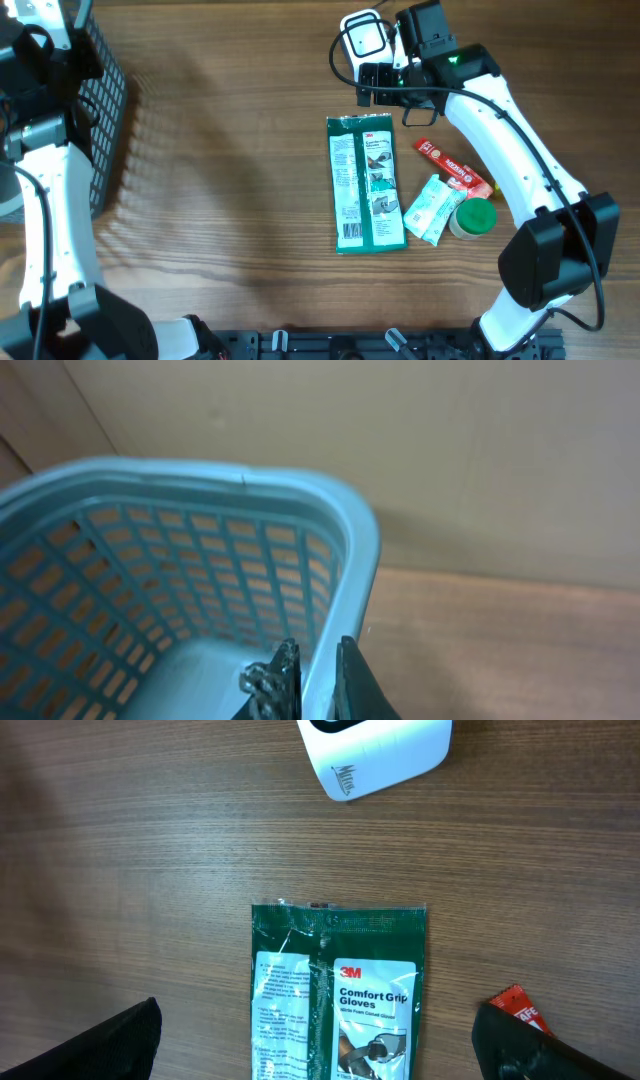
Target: Scan the item barcode
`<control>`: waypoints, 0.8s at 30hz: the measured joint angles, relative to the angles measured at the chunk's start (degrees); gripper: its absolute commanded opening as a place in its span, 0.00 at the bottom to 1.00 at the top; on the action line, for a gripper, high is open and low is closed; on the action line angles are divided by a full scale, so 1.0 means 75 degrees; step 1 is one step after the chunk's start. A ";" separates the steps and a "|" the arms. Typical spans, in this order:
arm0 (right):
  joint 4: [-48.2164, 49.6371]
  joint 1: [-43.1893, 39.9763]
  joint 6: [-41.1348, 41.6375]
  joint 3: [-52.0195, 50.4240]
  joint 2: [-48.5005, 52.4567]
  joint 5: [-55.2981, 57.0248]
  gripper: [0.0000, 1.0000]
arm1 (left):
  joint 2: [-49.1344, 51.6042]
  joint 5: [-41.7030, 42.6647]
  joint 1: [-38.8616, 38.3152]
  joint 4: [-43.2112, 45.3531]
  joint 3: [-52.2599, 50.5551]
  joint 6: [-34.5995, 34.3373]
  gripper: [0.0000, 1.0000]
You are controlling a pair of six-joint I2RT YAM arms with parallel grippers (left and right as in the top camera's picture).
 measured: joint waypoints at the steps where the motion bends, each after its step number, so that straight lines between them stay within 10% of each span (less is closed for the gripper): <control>1: 0.0000 0.0000 0.0000 0.0000 0.0000 0.0000 1.00 | -0.0157 0.0035 -0.0003 0.0050 0.0000 -0.0216 0.17; 6: 0.0000 -0.0003 0.0000 0.0000 0.0000 0.0003 1.00 | -0.0901 0.0551 -0.0388 -0.0283 0.0050 -0.1003 1.00; 24: 0.0000 0.0000 0.0000 0.0000 0.0000 0.0000 1.00 | -0.0697 0.0886 -0.1335 -0.4284 0.0064 -0.1306 1.00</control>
